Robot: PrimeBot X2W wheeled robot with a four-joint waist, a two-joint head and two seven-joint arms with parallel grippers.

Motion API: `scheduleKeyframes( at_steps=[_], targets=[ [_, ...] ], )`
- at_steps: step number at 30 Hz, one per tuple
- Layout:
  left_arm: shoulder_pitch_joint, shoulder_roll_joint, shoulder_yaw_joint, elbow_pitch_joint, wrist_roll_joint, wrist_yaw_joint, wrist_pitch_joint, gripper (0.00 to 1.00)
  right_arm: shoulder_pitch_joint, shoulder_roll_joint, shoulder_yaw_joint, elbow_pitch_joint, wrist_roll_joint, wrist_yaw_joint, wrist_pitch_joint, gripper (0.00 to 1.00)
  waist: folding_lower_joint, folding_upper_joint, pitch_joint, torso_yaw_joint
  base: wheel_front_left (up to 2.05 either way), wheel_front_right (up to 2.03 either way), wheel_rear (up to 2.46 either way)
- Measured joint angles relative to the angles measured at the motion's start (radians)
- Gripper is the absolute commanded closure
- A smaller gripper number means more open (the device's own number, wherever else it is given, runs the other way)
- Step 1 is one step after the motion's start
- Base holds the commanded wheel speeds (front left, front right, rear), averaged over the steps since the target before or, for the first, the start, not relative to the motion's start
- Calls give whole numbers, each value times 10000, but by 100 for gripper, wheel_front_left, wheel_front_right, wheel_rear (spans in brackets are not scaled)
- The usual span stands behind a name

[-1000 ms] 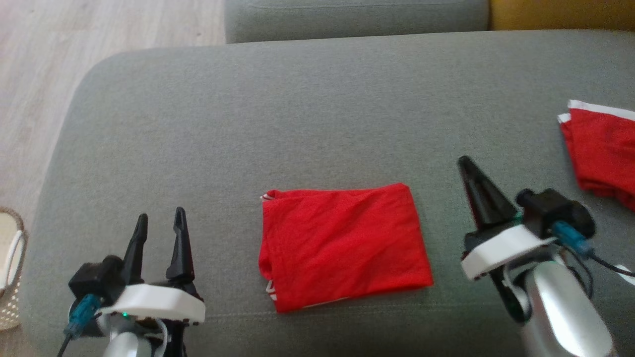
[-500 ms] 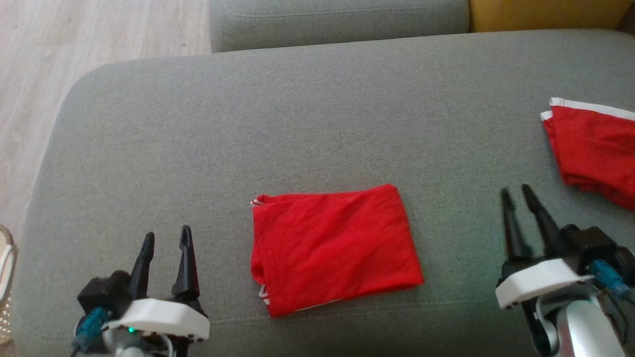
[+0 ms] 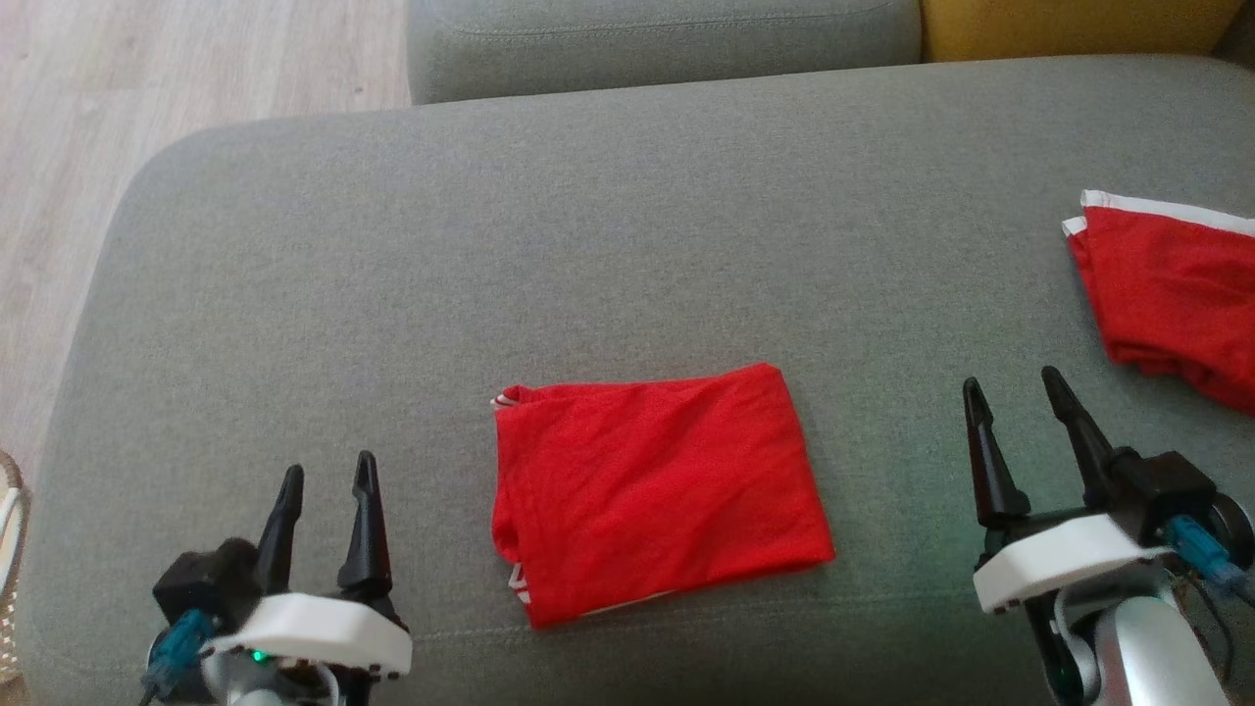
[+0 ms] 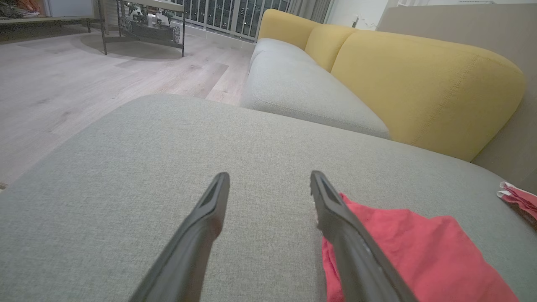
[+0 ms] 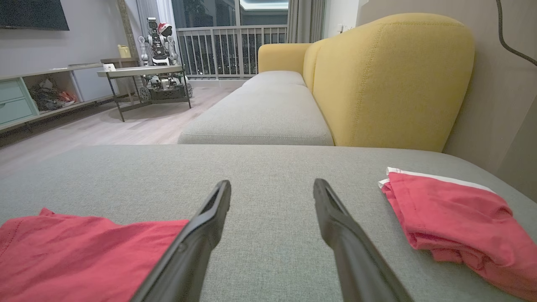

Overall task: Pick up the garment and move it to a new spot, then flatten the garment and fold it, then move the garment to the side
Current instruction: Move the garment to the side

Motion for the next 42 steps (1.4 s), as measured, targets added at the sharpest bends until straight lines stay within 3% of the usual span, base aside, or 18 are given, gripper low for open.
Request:
scheduleKeyframes(
  at_steps=[14,21,31,42],
  targets=[
    [-6,0,6,63,0,-6,0,0,-4,-2,33,77,107,0,-36,0,0,0,86,14,0,0,0],
    [-82,2,-46,100,2,-84,0,0,-59,0,1243,719,1430,0,265,0,0,0,348,136,0,0,0],
    [-444,0,-61,244,42,-178,0,0,-920,-10,1990,2736,3338,0,1057,0,0,0,867,580,0,0,0],
    [-807,-2,-67,382,75,-186,0,0,-2183,-54,2941,4855,4406,0,1340,0,0,0,1307,1017,0,0,0]
  ],
)
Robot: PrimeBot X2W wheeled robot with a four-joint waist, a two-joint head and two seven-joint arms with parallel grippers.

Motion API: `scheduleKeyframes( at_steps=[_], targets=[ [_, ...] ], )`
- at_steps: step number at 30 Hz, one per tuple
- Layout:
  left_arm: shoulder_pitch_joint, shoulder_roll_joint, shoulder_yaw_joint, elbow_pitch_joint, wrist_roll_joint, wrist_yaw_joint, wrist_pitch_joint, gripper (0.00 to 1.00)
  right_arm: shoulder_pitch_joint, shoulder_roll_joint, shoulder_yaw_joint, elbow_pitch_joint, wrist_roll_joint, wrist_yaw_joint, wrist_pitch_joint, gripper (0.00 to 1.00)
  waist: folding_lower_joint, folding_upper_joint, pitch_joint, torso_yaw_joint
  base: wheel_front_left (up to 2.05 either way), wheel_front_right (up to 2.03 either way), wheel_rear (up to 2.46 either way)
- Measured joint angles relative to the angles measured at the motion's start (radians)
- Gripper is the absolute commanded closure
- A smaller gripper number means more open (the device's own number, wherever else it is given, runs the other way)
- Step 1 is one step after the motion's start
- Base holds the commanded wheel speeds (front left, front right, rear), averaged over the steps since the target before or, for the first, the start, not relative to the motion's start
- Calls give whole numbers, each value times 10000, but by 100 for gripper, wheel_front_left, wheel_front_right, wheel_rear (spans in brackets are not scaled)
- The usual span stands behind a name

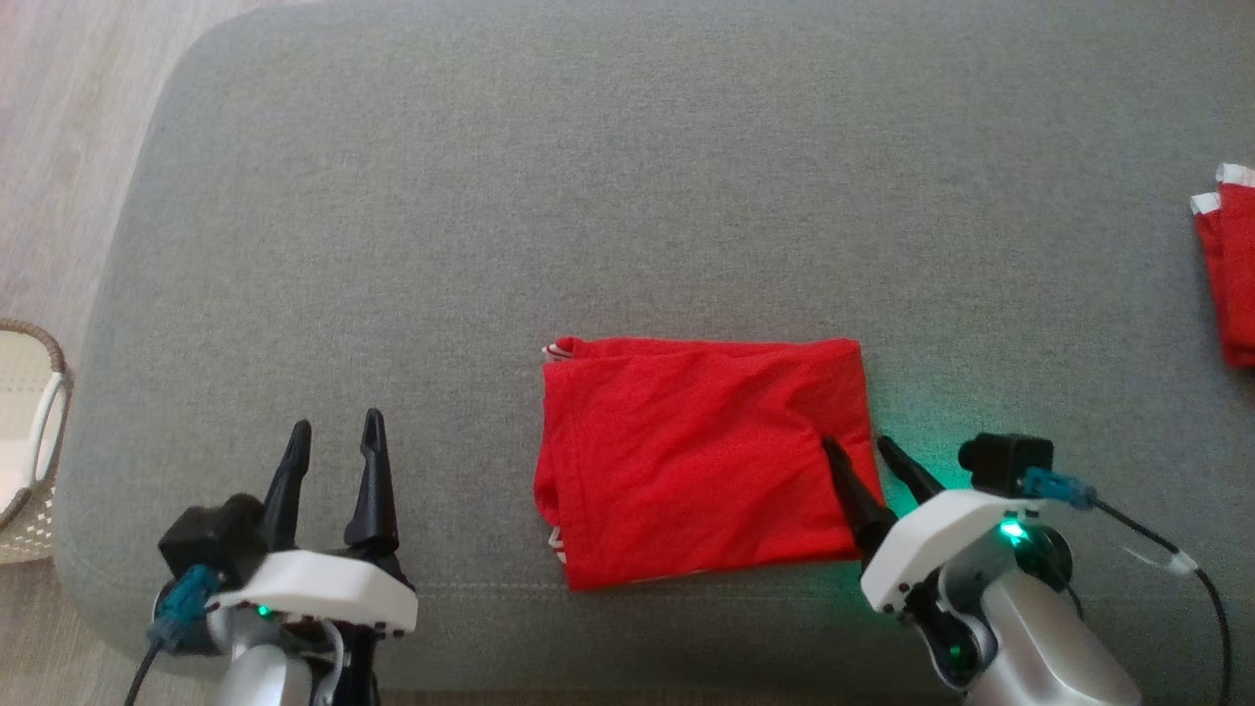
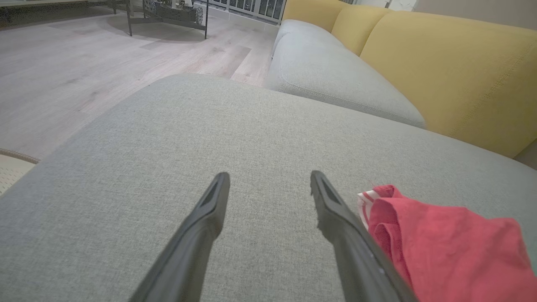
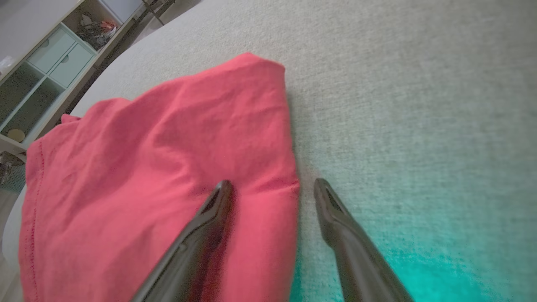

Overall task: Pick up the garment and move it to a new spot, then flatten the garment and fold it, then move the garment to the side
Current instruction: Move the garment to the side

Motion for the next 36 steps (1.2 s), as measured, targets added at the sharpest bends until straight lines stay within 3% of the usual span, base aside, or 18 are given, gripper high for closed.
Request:
scheduleKeyframes(
  at_steps=[3,4,5,14,21,30,36],
  targets=[
    [-30,0,-2,0,36,0,0,0,-276,-54,366,253,213,0,-4,0,0,0,47,39,0,0,0],
    [-43,0,-2,-2,46,0,0,0,-356,-77,489,332,247,0,-27,70,0,0,65,43,0,0,0],
    [-53,0,-2,-2,71,0,0,0,-442,-82,571,435,196,0,-100,100,0,0,79,39,0,0,0],
    [-68,-2,10,-13,199,-4,0,0,-886,-59,692,1235,-1486,2,-872,100,0,0,41,-137,0,0,0],
    [-66,0,-15,-61,203,-173,0,0,-1257,-33,240,1093,-3218,2,-1064,100,0,0,-89,-597,0,0,0],
    [-353,77,-322,-328,1350,-619,0,0,-2565,-462,4,-493,-4084,2,-163,100,0,0,124,-1804,0,0,0],
    [-1982,1020,-953,-629,2067,-928,-42,0,-3596,-1081,-617,-1615,-3908,2,616,100,0,0,897,-2719,0,0,0]
  ],
)
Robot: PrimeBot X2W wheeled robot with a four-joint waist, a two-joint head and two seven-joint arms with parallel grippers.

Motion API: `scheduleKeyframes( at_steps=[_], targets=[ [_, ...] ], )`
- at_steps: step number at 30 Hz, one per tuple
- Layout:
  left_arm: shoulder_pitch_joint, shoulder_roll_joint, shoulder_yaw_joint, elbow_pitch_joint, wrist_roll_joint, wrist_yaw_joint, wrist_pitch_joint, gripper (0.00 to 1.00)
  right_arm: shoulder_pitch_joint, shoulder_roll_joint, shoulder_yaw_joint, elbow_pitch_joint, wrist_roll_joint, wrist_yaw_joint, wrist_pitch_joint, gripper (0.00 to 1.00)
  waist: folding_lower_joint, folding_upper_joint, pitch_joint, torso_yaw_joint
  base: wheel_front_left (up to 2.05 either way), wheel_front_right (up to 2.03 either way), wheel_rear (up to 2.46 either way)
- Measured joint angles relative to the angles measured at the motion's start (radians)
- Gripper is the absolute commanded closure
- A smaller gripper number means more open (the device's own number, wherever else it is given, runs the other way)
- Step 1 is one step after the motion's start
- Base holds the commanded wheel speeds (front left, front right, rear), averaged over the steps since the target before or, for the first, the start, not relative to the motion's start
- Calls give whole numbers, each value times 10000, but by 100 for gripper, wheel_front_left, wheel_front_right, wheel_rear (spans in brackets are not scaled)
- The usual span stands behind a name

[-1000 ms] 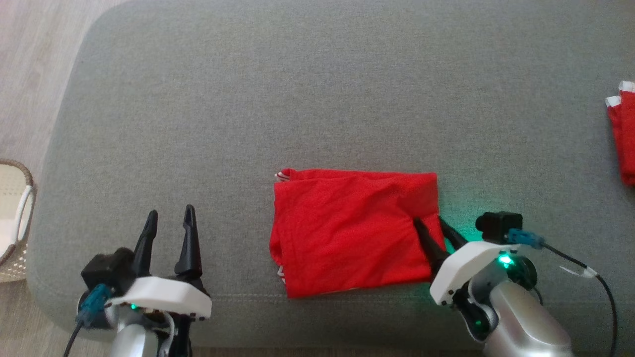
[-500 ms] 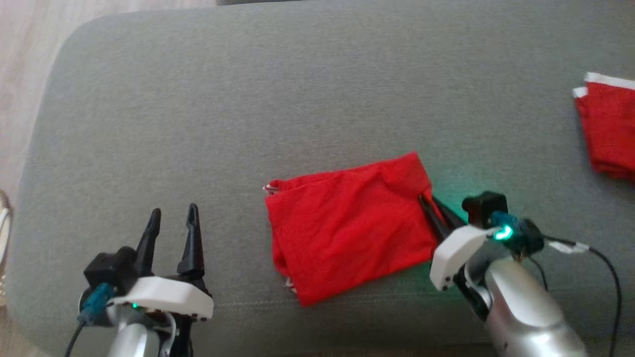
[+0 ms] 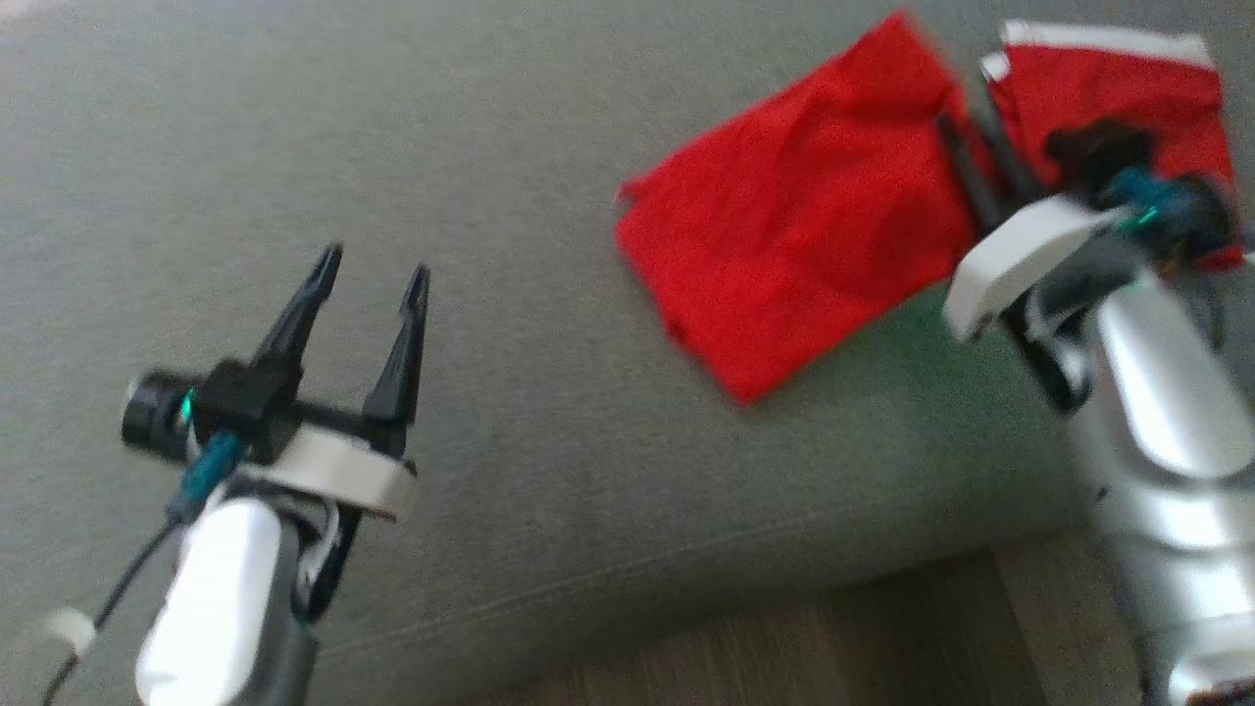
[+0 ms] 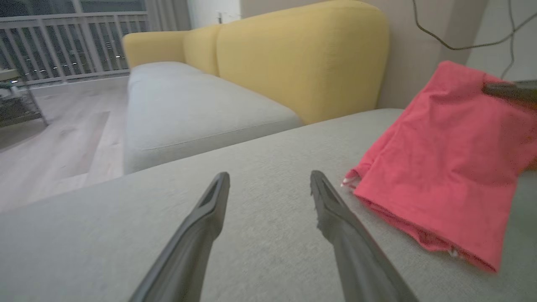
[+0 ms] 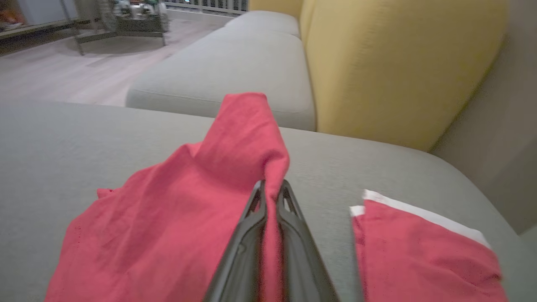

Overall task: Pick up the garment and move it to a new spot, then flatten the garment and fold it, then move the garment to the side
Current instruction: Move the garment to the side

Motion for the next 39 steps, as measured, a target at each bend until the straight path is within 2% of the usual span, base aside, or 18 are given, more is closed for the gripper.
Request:
scheduleKeyframes(
  at_steps=[4,7,11,15,19,26,27,28,33,39],
  targets=[
    [-1033,748,-876,0,184,-38,4,0,-589,-249,-800,-345,253,0,332,100,0,0,709,-536,0,0,0],
    [-1790,1494,-1954,-48,222,-56,159,0,-1104,-299,-1659,-332,380,0,493,100,1,0,1307,-898,0,0,0],
    [-2777,2336,-3221,-347,-33,-102,433,0,-1747,-299,-2698,-222,125,0,504,100,2,0,2091,-1336,0,0,0],
    [-3531,2984,-3963,-543,-353,-107,658,0,-2104,-234,-3766,-142,-401,0,500,100,2,-1,2768,-1718,0,0,0],
    [-3945,3264,-4230,-594,-593,-109,765,0,-2169,25,-4320,-138,-897,0,472,100,2,0,3243,-2011,0,0,0],
    [-4072,3313,-4284,-617,-871,-96,765,0,-2166,297,-4840,-159,-1325,0,441,100,1,0,3502,-2097,0,0,0],
    [-4070,3313,-4278,-608,-882,-75,763,0,-2165,305,-4886,-159,-1406,0,441,4,1,0,3492,-2074,0,0,0],
    [-4068,3310,-4270,-585,-947,-23,757,0,-2166,318,-4941,-157,-1463,0,441,0,1,0,3467,-2047,0,0,0],
    [-4017,3147,-4226,-334,-1225,207,499,0,-2162,370,-4976,-167,-1538,0,428,0,1,0,3162,-1843,0,0,0],
    [-3556,2623,-4006,36,-1615,593,167,0,-2088,391,-4594,-642,-1471,0,343,0,1,0,2598,-1487,0,0,0]
  ],
)
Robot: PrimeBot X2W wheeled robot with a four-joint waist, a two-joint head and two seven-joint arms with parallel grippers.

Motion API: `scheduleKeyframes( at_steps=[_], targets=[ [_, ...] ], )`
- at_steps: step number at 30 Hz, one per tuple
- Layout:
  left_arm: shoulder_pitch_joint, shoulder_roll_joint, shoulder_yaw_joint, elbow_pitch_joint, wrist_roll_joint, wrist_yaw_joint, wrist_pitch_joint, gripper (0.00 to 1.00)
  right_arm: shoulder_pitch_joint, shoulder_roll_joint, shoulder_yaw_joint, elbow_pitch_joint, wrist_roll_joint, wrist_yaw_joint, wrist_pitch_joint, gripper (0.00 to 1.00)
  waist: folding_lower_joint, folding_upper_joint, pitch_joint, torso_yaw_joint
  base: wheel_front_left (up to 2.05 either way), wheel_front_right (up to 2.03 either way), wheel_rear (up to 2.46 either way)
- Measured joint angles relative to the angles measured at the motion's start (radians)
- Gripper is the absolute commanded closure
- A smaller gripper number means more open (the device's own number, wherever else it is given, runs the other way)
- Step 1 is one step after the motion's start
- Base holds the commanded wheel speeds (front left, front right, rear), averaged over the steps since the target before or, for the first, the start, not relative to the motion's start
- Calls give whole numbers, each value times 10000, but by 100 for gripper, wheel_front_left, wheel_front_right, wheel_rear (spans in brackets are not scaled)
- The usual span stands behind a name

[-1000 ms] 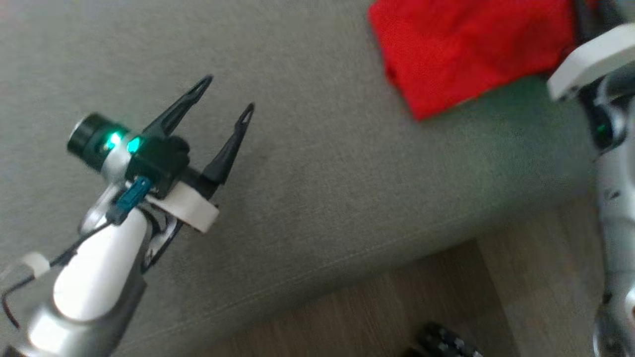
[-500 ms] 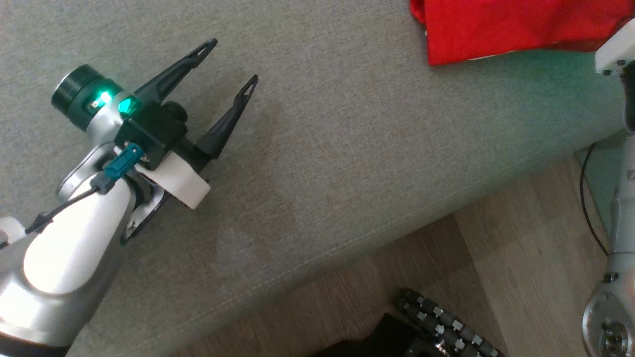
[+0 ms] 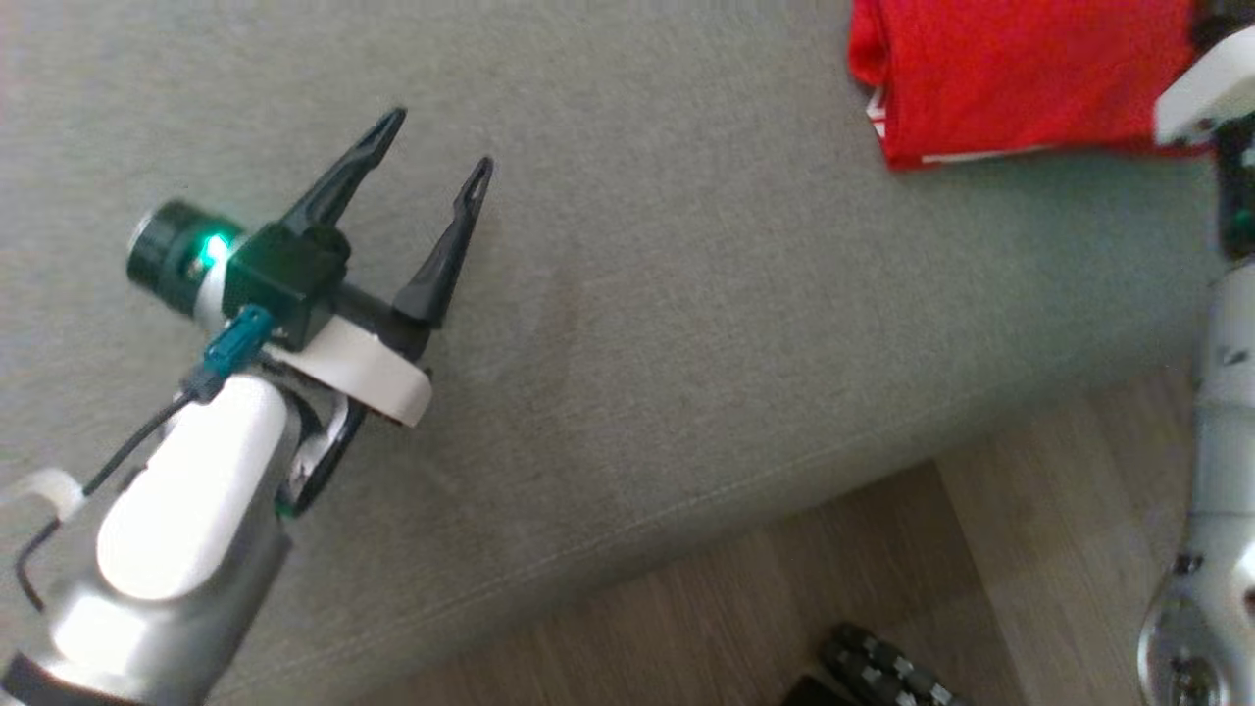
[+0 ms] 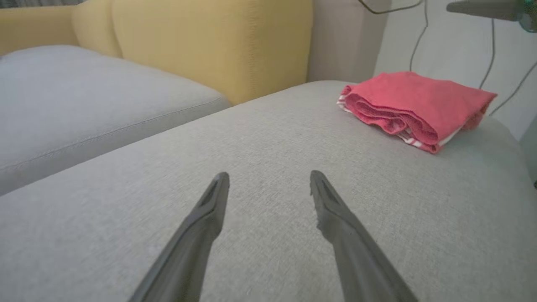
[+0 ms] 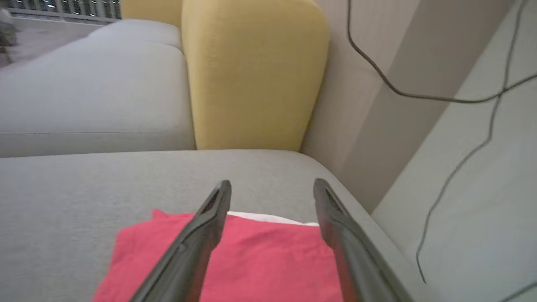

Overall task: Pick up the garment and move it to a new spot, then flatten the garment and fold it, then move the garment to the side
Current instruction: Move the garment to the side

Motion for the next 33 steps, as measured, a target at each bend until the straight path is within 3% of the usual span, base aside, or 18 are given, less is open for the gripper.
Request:
scheduleKeyframes(
  at_steps=[6,10,13,16,22,27,33],
  targets=[
    [1023,-803,901,297,-918,660,-125,0,1086,180,1227,-721,324,0,-113,0,-1,0,-940,622,0,0,0],
    [2063,-1613,2337,-48,-1475,978,-169,0,2360,295,1697,-1250,901,0,-621,0,-1,0,-1760,1332,0,0,0],
    [2780,-1950,2978,-190,-1473,965,-178,0,3274,337,1954,-1429,1189,0,-809,0,-1,0,-2242,1814,0,0,0],
    [3438,-2109,3183,-161,-683,980,-184,0,4174,522,2138,-1434,1536,0,-1020,0,-1,1,-2746,2275,0,0,0],
    [4671,-3126,4006,-163,-449,773,-184,0,5746,623,2224,-1662,2010,0,-1501,0,-2,1,-3712,3116,0,0,0],
    [5472,-3396,4355,-27,-77,370,-184,0,6676,696,2351,-1896,1873,0,-1818,0,-2,1,-4403,3623,0,0,0],
    [5964,-3534,4677,10,383,178,-184,0,7360,721,2700,-1983,2073,0,-2029,0,-2,1,-4964,3915,0,0,0]
  ],
)
